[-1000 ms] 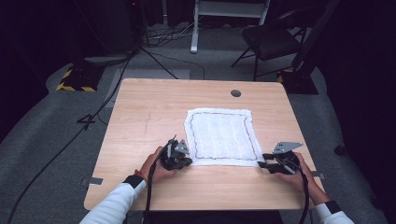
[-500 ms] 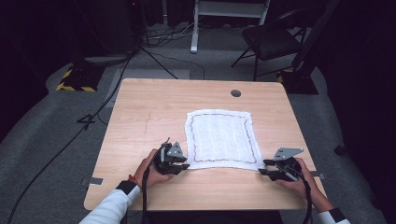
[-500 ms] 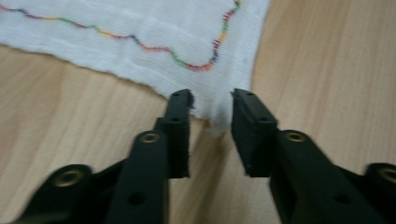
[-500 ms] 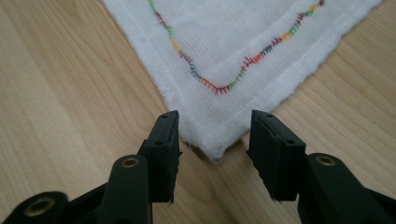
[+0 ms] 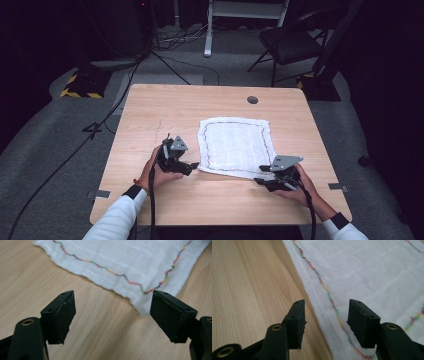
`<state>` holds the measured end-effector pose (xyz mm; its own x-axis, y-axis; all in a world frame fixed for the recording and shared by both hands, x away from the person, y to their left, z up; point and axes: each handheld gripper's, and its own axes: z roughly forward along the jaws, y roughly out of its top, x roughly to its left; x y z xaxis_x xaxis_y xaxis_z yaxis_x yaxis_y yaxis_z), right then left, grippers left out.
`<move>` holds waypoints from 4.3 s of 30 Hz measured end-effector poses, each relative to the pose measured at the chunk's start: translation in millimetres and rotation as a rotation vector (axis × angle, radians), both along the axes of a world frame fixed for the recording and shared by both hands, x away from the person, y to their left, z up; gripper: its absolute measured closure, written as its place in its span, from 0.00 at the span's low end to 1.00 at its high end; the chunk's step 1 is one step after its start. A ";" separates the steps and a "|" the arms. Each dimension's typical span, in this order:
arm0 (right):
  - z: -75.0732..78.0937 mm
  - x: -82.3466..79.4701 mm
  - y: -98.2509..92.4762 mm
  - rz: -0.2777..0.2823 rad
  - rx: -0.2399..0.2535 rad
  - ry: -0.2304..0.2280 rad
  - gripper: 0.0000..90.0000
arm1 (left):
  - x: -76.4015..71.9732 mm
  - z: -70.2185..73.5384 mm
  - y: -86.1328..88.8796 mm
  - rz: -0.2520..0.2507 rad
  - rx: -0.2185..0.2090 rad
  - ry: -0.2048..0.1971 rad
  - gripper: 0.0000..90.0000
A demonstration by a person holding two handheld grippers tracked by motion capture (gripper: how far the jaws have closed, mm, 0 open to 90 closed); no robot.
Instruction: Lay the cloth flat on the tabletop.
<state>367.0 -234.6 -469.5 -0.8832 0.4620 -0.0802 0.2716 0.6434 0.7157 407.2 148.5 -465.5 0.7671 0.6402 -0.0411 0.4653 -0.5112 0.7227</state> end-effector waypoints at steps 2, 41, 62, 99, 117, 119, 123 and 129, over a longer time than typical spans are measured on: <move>1.8 2.0 13.0 0.020 0.009 -0.004 0.53 | 3.7 1.9 6.5 0.019 -0.019 -0.006 0.23; -24.2 16.0 166.7 0.203 -0.028 -0.020 0.69 | 110.6 -12.4 -28.6 0.137 0.024 0.019 0.23; -22.7 3.9 163.6 0.250 -0.048 -0.013 0.97 | 128.3 -22.9 -22.3 0.259 -0.012 0.028 0.25; -20.5 -15.1 165.0 0.307 -0.061 -0.007 0.97 | 125.9 -33.5 -38.7 0.067 -0.032 0.040 0.94; -11.1 -11.4 169.3 0.304 -0.008 -0.037 0.97 | 121.1 -22.5 -14.4 0.129 -0.073 0.023 0.95; -11.0 -12.0 172.2 0.310 -0.009 -0.038 0.98 | 121.0 -22.7 -12.6 0.130 -0.076 0.027 0.95; -11.7 -14.0 178.1 0.322 -0.013 -0.046 0.97 | 119.4 -22.2 -10.4 0.130 -0.065 0.023 0.95; -9.6 -13.6 180.9 0.332 0.000 -0.040 0.98 | 114.4 -21.8 -4.3 0.148 -0.053 0.025 0.95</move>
<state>353.4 -53.7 -479.1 -0.9817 0.1500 -0.1176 0.0193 0.6921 0.7216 521.7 144.3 -487.3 0.6630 0.7425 -0.0957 0.5505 -0.3969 0.7345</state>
